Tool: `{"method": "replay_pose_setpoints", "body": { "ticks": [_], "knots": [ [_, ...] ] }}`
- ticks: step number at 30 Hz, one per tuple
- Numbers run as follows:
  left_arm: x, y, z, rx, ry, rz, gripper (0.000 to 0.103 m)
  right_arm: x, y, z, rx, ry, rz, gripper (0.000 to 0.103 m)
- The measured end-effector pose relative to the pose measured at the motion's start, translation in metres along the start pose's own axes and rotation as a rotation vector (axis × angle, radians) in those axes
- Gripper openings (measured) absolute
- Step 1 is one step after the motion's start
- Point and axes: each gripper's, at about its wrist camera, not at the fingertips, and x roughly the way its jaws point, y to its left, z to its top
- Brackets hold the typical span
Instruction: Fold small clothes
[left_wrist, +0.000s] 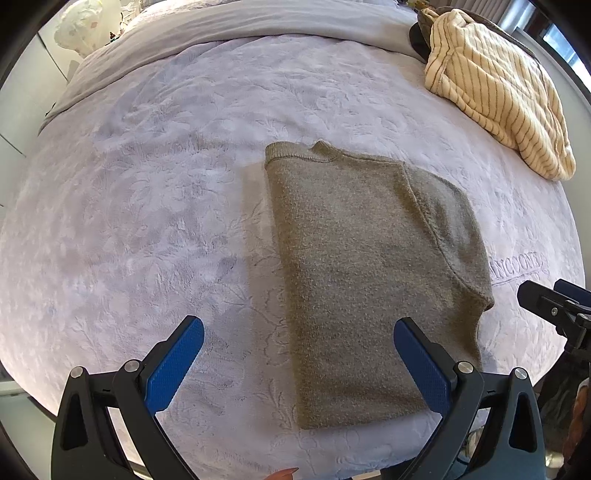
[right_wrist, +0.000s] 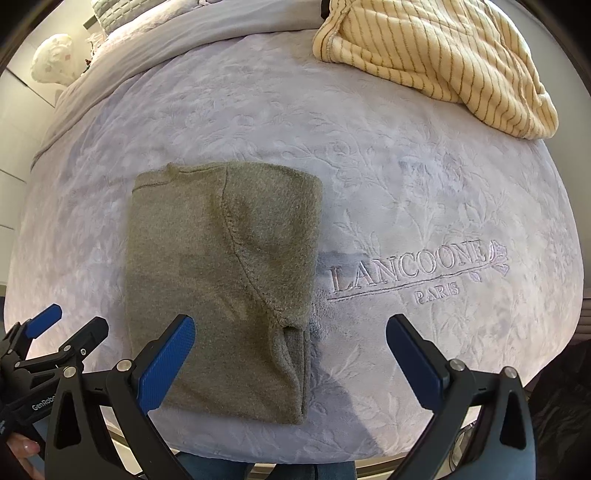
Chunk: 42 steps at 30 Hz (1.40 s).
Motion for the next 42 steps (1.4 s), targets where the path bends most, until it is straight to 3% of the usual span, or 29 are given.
{"method": "replay_pose_setpoints", "body": {
  "ticks": [42],
  "knots": [
    [0.0004, 0.0001, -0.0037, -0.002, 0.005, 0.003, 0.103, 0.0008, 0.0077, -0.0043, -0.003, -0.001, 0.013, 0.103]
  ]
}}
